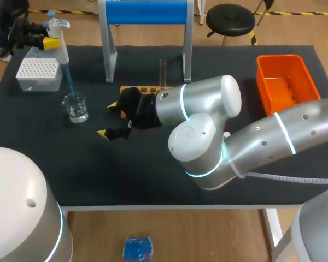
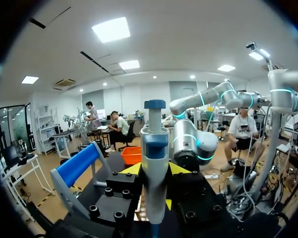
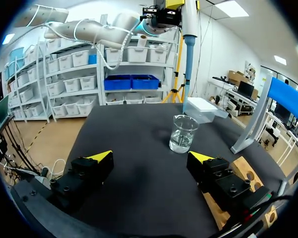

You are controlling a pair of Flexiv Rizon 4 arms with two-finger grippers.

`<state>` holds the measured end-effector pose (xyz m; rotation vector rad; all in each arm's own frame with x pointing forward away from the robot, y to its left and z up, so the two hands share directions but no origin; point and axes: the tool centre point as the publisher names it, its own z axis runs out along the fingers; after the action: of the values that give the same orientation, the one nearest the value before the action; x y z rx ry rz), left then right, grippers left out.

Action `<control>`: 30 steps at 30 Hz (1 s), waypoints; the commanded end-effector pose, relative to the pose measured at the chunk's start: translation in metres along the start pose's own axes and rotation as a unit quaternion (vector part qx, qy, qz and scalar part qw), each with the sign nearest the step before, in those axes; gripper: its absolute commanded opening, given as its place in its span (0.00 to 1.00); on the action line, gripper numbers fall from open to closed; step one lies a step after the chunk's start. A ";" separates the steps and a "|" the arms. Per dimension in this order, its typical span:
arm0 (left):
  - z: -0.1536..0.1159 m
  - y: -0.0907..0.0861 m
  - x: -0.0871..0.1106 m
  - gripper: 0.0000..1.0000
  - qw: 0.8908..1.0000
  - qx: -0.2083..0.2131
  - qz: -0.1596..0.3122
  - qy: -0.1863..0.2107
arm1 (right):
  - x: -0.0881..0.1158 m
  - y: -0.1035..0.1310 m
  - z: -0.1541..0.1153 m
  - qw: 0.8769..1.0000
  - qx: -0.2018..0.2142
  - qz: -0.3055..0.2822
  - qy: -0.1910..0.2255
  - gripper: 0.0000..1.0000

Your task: Invert the test tube, pick up the pipette, mount the tip to pipette, aspirate from beaker and dispense into the tube, eject the tip, return the pipette, and cap with the stopper.

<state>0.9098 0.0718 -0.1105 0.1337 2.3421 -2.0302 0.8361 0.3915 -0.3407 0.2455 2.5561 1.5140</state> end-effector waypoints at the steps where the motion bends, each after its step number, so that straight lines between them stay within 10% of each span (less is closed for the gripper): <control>1: 0.000 0.000 0.000 0.00 1.000 0.000 0.001 0.000 | 0.000 -0.001 0.001 1.000 -0.002 0.000 -0.001 1.00; 30: -0.003 0.035 -0.009 0.00 0.999 0.020 -0.032 -0.006 | 0.000 -0.001 0.001 1.000 -0.002 0.000 -0.001 1.00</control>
<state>0.9170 0.0798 -0.1435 0.0343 2.3256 -2.0975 0.8359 0.3915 -0.3406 0.2459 2.5555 1.5141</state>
